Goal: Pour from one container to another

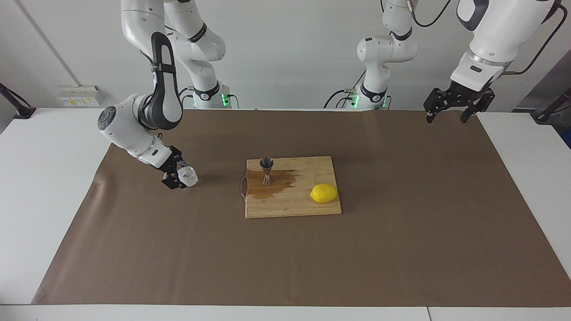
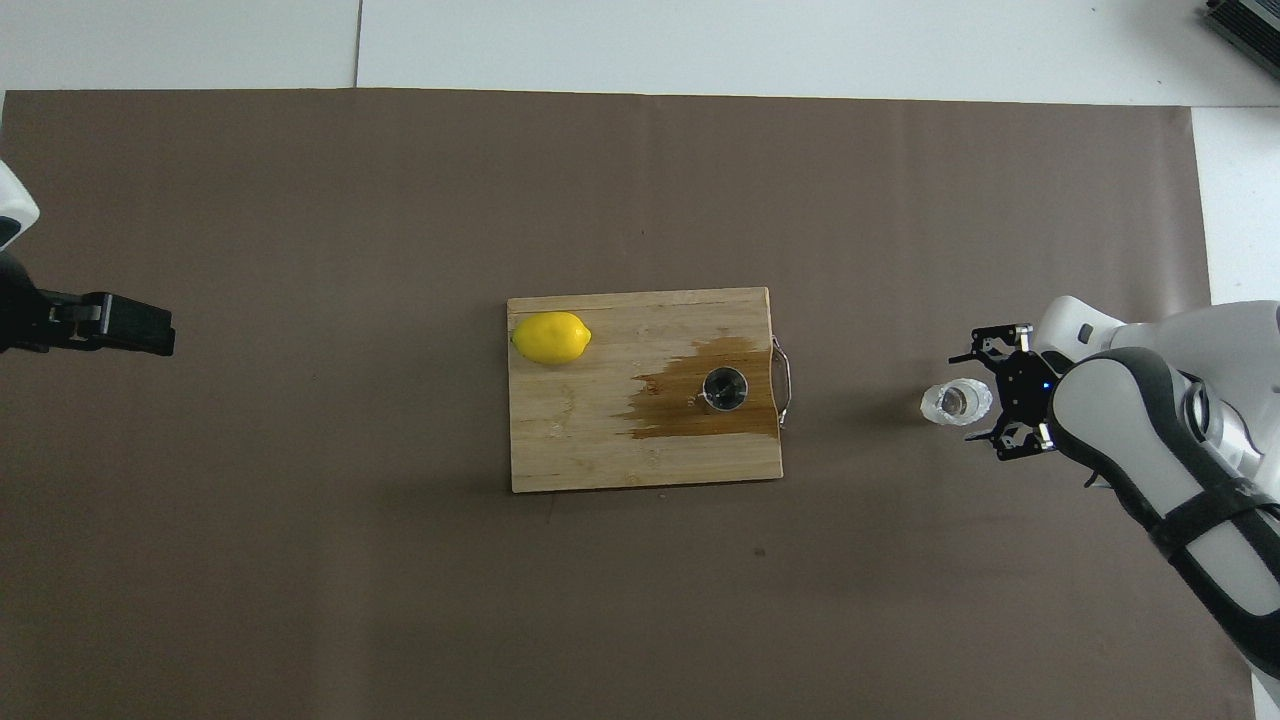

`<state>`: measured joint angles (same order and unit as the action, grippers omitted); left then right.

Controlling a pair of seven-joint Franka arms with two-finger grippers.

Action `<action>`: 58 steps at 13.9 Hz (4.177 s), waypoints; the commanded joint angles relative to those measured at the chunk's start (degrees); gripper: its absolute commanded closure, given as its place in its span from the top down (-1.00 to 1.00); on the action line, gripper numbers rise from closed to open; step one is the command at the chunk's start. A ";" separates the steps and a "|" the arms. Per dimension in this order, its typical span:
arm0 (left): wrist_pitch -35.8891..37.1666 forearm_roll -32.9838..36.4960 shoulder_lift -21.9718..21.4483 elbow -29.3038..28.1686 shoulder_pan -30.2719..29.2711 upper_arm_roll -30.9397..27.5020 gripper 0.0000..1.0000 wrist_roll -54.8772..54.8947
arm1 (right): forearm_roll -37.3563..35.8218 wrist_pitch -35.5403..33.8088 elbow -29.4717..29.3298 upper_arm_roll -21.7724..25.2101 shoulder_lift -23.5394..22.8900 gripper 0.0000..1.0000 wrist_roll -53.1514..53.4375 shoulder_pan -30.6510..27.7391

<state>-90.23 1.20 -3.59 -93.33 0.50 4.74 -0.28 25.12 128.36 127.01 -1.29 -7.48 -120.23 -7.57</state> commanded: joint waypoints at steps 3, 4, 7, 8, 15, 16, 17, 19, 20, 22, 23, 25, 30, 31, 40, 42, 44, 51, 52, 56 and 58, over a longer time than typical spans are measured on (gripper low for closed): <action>-0.48 -0.50 -1.68 -1.85 -0.06 -0.25 1.00 0.63 | 0.54 -8.46 -5.70 -0.82 3.97 1.00 9.29 0.28; -0.48 -0.59 -1.68 -1.85 -0.06 -0.25 1.00 0.63 | 0.02 -9.00 -7.63 -0.90 4.40 1.00 11.22 0.28; -0.48 -0.59 -1.60 -1.85 -0.06 -0.25 1.00 0.63 | -0.43 -9.09 -12.65 -1.61 6.25 1.00 22.71 0.28; -0.48 -0.59 -1.68 -1.85 -0.06 -0.25 1.00 0.63 | -0.60 -9.09 -14.14 -1.78 6.60 1.00 27.63 0.28; -0.48 -0.59 -1.60 -1.85 -0.06 -0.25 1.00 0.63 | -12.62 -13.21 -24.52 -3.01 8.62 1.00 61.19 3.52; -0.48 -0.59 -1.68 -1.85 -0.06 -0.25 1.00 0.63 | -14.82 -14.79 -25.92 -3.01 8.80 1.00 67.17 4.23; -0.48 -0.59 -1.68 -1.85 -0.06 -0.25 1.00 0.63 | -17.10 -16.98 -27.68 -3.01 8.80 1.00 73.23 5.63; -0.48 -0.59 -1.68 -1.85 -0.06 -0.25 1.00 0.63 | -21.76 -21.55 -31.37 -3.01 8.63 1.00 87.20 8.18; -0.48 -0.59 -1.68 -1.85 -0.06 -0.25 1.00 0.63 | -23.35 -23.84 -33.04 -3.01 8.36 1.00 94.05 9.32; -0.48 -0.59 -1.68 -1.85 -0.06 -0.25 1.00 0.63 | -23.63 -26.92 -34.63 -3.10 8.45 1.00 108.03 9.77; -0.48 -0.59 -1.68 -1.85 -0.06 -0.25 1.00 0.63 | -23.63 -28.07 -35.59 -3.01 8.19 1.00 113.14 9.68; -0.48 -0.59 -1.68 -1.85 -0.06 -0.25 1.00 0.63 | -23.63 -29.48 -36.48 -3.01 8.10 1.00 120.02 9.68; -0.48 -0.50 -1.68 -1.85 -0.06 -0.25 1.00 0.63 | -23.46 -28.70 -34.82 -2.84 9.15 1.00 124.62 9.07; -0.48 -0.50 -1.68 -1.85 -0.06 -0.25 1.00 0.63 | -23.37 -28.52 -34.99 -2.75 9.07 1.00 124.62 8.89; -0.48 -0.59 -1.60 -1.85 -0.06 -0.25 1.00 0.63 | -24.25 -32.56 -37.01 -2.13 8.71 1.00 124.53 8.28; -0.48 -0.50 -1.68 -1.85 -0.06 -0.25 1.00 0.63 | -24.42 -34.39 -37.10 -1.52 8.71 1.00 125.40 9.50; -0.48 -0.59 -1.68 -1.85 -0.06 -0.25 1.00 0.63 | -24.42 -35.98 -38.58 0.23 8.63 1.00 127.95 10.73; -0.48 -0.59 -1.68 -1.85 -0.06 -0.25 1.00 0.63 | -25.74 -39.32 -38.77 1.47 8.62 1.00 127.96 11.09; -0.48 -0.50 -1.68 -1.85 -0.06 -0.25 1.00 0.55 | -25.65 -40.29 -38.85 1.47 8.63 1.00 127.96 11.09; -0.48 -0.50 -1.68 -1.85 -0.06 -0.25 1.00 0.63 | -25.74 -42.49 -39.03 1.73 8.80 1.00 128.40 10.91; -0.48 -0.59 -1.68 -1.85 -0.06 -0.25 1.00 0.63 | -26.09 -42.14 -39.12 1.82 8.63 1.00 131.54 10.91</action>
<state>-90.22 1.20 -3.60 -93.35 0.50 4.74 -0.28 0.51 87.33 89.12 0.06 1.62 7.89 2.80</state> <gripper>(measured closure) 0.000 0.000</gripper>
